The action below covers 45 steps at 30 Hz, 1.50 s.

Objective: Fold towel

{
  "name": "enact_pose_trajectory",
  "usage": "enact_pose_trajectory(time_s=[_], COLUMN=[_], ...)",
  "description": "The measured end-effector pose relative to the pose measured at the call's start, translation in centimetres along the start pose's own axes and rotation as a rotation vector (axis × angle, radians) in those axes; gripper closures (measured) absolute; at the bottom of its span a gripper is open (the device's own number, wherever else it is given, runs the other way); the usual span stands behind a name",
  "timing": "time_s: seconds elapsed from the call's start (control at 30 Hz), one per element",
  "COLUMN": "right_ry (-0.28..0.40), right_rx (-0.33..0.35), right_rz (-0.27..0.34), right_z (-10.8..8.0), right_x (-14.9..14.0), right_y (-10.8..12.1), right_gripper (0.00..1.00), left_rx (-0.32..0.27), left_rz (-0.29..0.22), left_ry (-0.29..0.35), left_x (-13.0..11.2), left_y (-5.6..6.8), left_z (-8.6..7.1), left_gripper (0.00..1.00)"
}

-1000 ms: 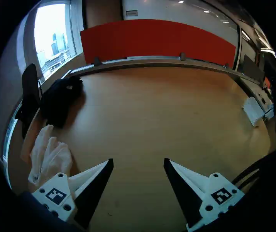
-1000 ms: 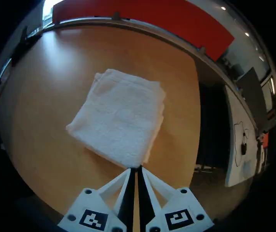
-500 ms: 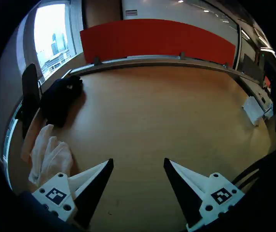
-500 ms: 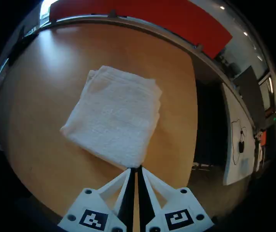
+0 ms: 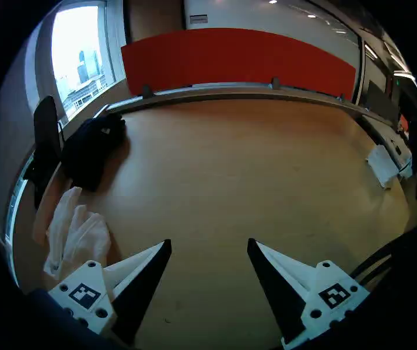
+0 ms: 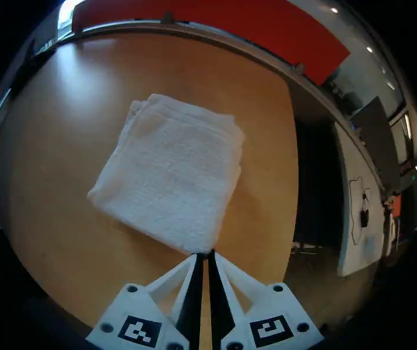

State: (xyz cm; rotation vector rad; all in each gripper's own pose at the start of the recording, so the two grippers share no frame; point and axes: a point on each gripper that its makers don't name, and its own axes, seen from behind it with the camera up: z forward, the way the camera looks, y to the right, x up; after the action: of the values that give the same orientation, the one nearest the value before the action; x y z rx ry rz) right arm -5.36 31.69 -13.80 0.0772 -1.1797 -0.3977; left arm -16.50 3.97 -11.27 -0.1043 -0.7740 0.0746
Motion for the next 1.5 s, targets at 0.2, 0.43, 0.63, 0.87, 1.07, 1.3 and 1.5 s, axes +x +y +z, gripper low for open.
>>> enact_pose_trajectory(time_s=[0.2,0.43,0.63,0.87,1.07,1.3,1.5], right_ry=[0.002,0.004,0.014,0.027,0.053,0.076,0.093], right_rx=[-0.014,-0.034,-0.029,-0.025,-0.004,0.028,0.046], right_rz=[-0.007,-0.007,0.007,0.018,0.119,0.264,0.3], right_z=[-0.1,-0.4,-0.5,-0.8,-1.0,-1.2,-1.5], right_x=[0.2,0.0,0.3,0.9,1.9,2.9,3.4], right_y=[0.3,0.7,0.4,-0.3,-1.3,-2.3,-3.2], right_gripper=[0.67,0.16,0.0,0.0,0.0,0.0,0.0], left_rx=[-0.001,-0.003,-0.004,-0.008,-0.008,-0.015,-0.016], left_rz=[0.001,-0.006,-0.005,-0.006,-0.008,-0.012,-0.009], left_ry=[0.001,0.003,0.007,0.013,0.019,0.027,0.03], left_x=[0.0,-0.1,0.1,0.2,0.5,1.0,1.1], left_y=[0.1,0.1,0.1,0.1,0.0,0.1,-0.1], left_z=[0.0,-0.1,-0.1,-0.3,-0.3,-0.3,-0.4], left_gripper=[0.03,0.03,0.03,0.04,0.03,0.03,0.03])
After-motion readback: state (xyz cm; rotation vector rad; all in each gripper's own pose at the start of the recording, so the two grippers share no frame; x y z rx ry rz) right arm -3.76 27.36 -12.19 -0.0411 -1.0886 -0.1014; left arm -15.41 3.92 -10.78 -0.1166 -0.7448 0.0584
